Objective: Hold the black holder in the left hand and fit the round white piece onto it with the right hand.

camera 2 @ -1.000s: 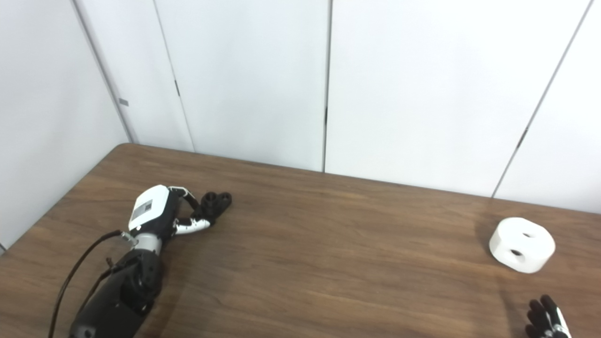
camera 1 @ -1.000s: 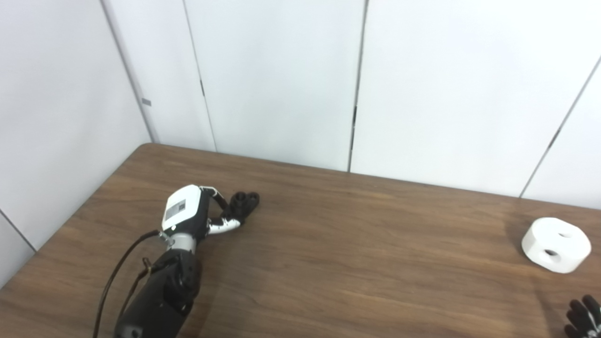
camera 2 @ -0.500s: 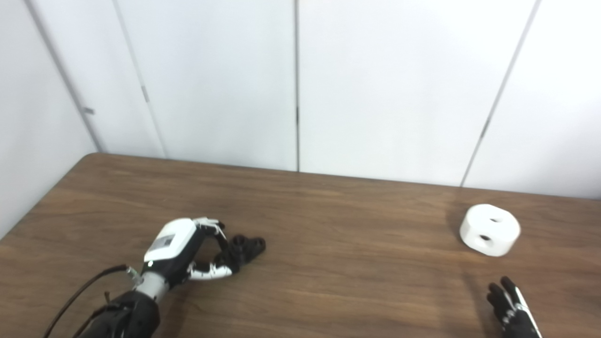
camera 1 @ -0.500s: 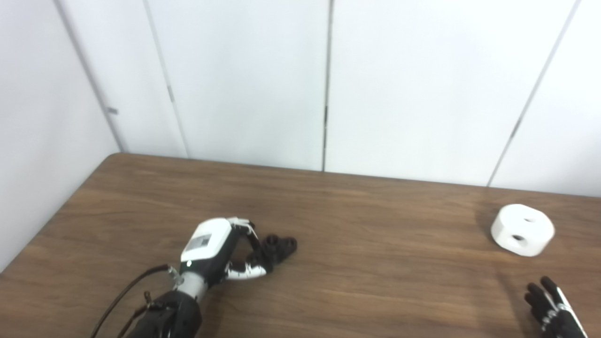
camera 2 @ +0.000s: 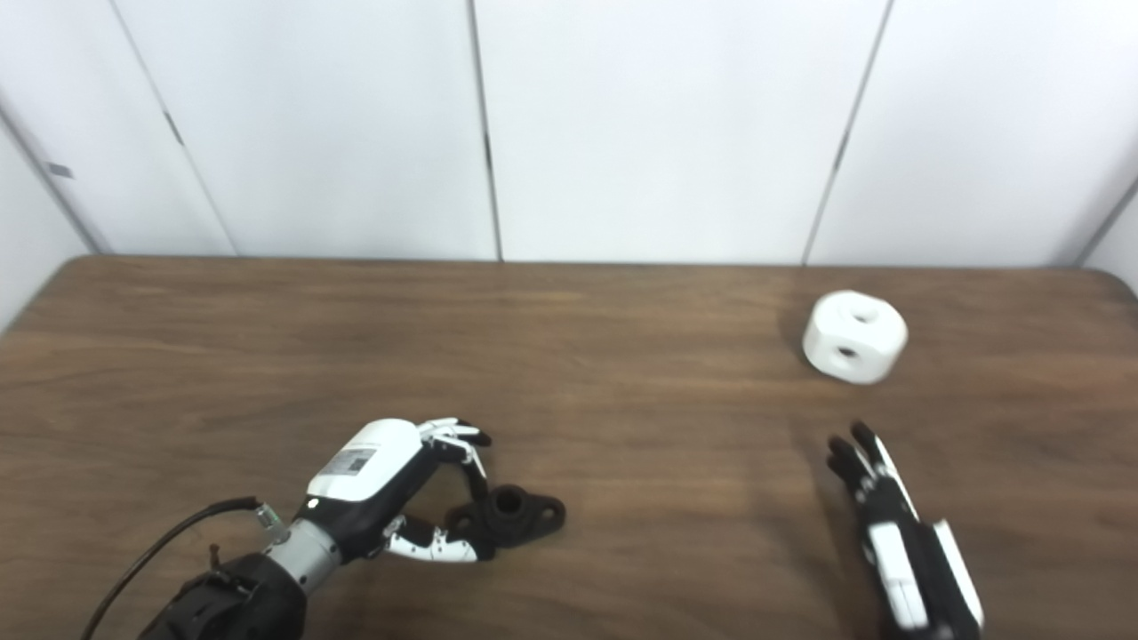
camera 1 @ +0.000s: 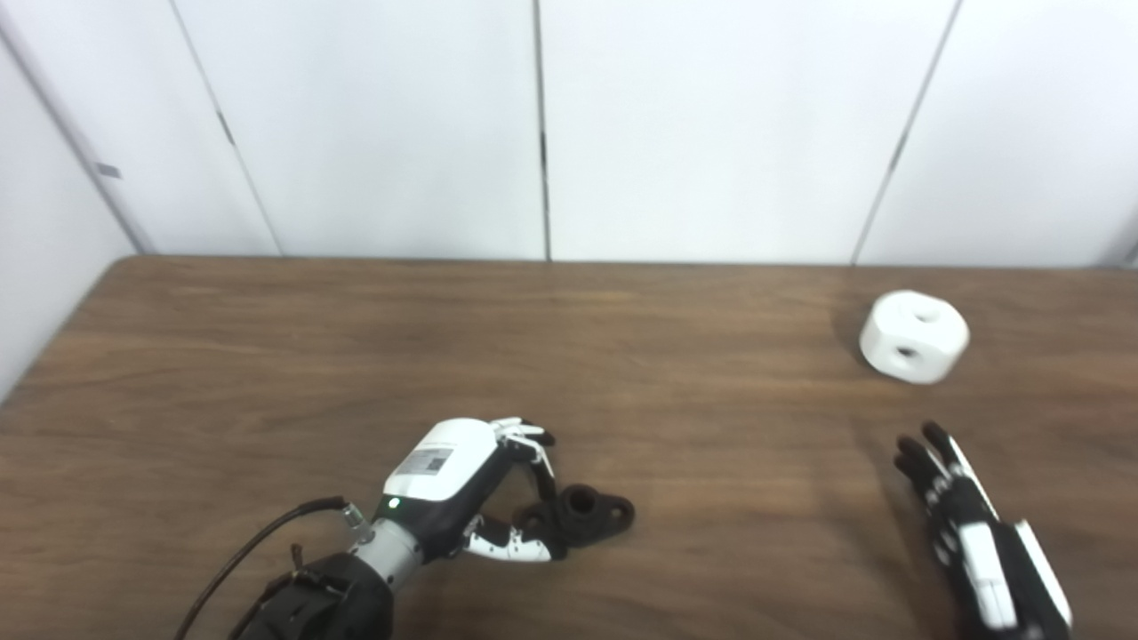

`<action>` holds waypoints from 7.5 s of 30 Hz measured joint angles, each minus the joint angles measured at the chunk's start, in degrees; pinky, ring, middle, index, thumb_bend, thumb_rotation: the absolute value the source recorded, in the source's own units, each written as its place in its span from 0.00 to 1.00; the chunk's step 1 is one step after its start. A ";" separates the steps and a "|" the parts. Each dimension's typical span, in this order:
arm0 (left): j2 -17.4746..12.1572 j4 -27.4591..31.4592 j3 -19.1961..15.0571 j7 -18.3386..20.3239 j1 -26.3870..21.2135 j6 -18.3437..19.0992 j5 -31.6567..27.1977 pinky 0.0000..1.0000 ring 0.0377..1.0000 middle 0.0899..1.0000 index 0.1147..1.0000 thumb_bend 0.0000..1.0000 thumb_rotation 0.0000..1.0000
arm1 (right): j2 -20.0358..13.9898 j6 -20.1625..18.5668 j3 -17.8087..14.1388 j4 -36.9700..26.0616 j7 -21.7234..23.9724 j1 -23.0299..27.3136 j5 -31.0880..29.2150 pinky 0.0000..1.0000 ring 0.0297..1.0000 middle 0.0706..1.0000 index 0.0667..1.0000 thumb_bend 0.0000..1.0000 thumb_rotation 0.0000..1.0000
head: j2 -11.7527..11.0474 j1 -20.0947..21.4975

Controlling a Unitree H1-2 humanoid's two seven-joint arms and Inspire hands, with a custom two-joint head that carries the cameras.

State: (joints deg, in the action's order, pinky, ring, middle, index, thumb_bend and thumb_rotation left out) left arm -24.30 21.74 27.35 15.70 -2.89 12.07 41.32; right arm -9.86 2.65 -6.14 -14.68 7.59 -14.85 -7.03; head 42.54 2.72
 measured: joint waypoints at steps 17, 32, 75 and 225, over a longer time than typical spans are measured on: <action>1.55 0.21 0.34 -0.08 4.84 -6.85 2.17 0.91 0.90 0.82 0.42 0.51 0.06 | 0.00 -5.60 0.44 -3.37 -1.07 0.08 -0.34 1.00 0.94 0.93 0.96 0.62 0.92 | 2.29 0.88; 3.41 -0.64 -0.64 -1.37 5.96 -8.44 6.53 0.91 0.90 0.82 0.42 0.51 0.06 | 0.14 -19.46 -5.81 -11.27 -7.66 4.46 -4.31 1.00 0.96 0.91 0.92 0.60 0.51 | 1.15 3.69; 2.54 -3.26 -4.46 -3.96 7.58 -16.56 6.03 0.88 0.88 0.81 0.42 0.51 0.07 | -19.45 -28.08 9.12 17.03 0.95 37.75 37.62 0.82 1.00 0.99 0.80 0.93 0.24 | 0.62 14.50; 9.25 -1.55 -2.46 2.86 4.62 -8.52 12.85 0.88 0.88 0.81 0.42 0.51 0.06 | -3.47 -21.32 21.47 -20.87 21.43 16.10 42.73 1.00 0.95 0.80 0.45 0.52 0.14 | 7.03 2.20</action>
State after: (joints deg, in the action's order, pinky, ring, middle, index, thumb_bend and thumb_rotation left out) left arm -15.04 20.19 24.88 18.56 1.73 3.55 54.17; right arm -13.33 -18.67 15.33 -35.55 29.01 1.25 35.70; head 49.57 4.92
